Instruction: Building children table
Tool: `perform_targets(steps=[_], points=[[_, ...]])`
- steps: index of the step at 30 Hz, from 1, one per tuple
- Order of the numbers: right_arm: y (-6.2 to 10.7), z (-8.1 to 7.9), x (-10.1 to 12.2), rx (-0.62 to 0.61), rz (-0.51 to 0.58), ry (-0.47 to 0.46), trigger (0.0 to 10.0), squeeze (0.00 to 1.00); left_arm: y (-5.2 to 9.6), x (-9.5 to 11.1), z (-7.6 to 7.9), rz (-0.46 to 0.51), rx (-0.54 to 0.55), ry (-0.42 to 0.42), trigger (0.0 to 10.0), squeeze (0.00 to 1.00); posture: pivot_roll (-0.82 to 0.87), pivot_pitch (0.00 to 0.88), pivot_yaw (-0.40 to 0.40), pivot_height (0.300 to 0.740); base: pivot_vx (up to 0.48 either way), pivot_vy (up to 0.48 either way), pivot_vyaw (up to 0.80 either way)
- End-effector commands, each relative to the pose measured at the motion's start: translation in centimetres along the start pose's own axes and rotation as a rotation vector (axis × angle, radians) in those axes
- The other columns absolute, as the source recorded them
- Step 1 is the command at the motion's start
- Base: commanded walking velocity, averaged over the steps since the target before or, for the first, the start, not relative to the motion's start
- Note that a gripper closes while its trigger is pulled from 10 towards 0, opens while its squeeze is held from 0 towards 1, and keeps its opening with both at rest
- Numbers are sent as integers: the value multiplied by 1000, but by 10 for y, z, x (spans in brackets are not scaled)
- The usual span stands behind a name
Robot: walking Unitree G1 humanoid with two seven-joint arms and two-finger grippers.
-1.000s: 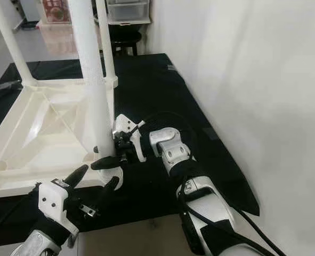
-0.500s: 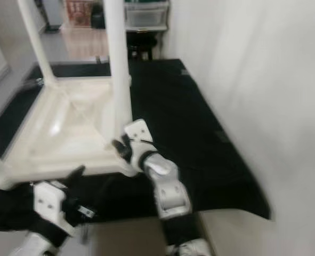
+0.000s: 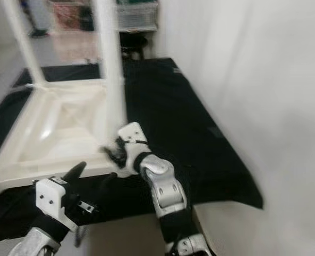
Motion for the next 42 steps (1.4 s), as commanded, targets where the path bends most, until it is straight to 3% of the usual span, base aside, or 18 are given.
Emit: perform_targets(steps=[1,3,4,5,11,12,13,14,17,23,24,26,27,28,29,30,34,42], points=[[-5,-10,9,99,38,16,10000,1000,1,-3,0,-19,1,3,10000,0,-47,86,-17,740,0,0,0],[6,-18,15,347,35,59,10000,1000,2,-2,1,-17,0,8,10000,0,-38,100,-15,740,0,0,0],[6,-18,15,347,35,59,10000,1000,2,-2,1,-17,0,8,10000,0,-38,100,-15,740,0,0,0],[16,-23,14,538,-10,89,10000,0,3,0,2,-16,0,11,10000,0,-32,105,-16,740,0,0,0],[21,-26,10,666,-42,89,10000,0,6,2,3,-16,2,12,10000,0,-13,123,-15,740,0,0,0],[21,-26,10,688,-39,76,5020,0,7,2,3,-17,2,13,10000,0,-9,132,-11,740,0,0,0],[21,-26,10,705,-35,68,5020,0,7,3,3,-17,2,13,10000,0,-9,132,-11,740,0,0,0],[21,-26,10,720,-31,51,0,0,8,3,3,-19,2,14,10000,0,-8,138,-5,740,0,0,0],[21,-23,9,725,-24,36,0,0,9,4,4,-21,0,16,10000,0,-7,144,-2,740,0,0,0],[14,10,6,446,-22,55,0,0,10,5,5,-25,-2,16,10000,0,-10,151,-7,740,0,0,0],[14,20,5,351,-31,47,0,0,10,5,5,-25,-2,16,10000,0,-10,151,-8,740,0,0,0],[14,20,5,351,-31,47,0,0,10,5,5,-25,-2,16,10000,0,-10,151,-8,740,0,0,0],[14,32,1,199,-60,50,0,0,10,5,5,-26,-2,15,10000,0,-10,151,-9,740,0,0,0],[22,69,-7,-289,-127,48,0,0,11,5,5,-27,-1,14,10000,0,0,150,-25,740,0,0,0],[22,69,-7,-289,-127,48,0,0,11,5,5,-27,-1,14,10000,0,0,150,-25,740,0,0,0],[62,79,-21,-705,-166,64,0,0,12,6,1,-27,2,13,10000,0,-13,164,-4,740,0,0,0],[70,72,-34,-731,-186,44,0,0,12,5,-2,-32,2,11,10000,0,-31,145,19,740,0,0,0],[50,72,-25,-726,-133,35,0,0,9,3,-7,-38,5,10,10000,0,-10,118,25,740,0,0,0]])
Point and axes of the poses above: a point about 5 cm out from each wrist's last joint towards the gripper, its own y axis pointing back from the gripper into the wrist, its own x axis along the axis of the wrist's last joint, z = x × y, the point moved 3 cm from there along -y, pointing out of the wrist towards the gripper
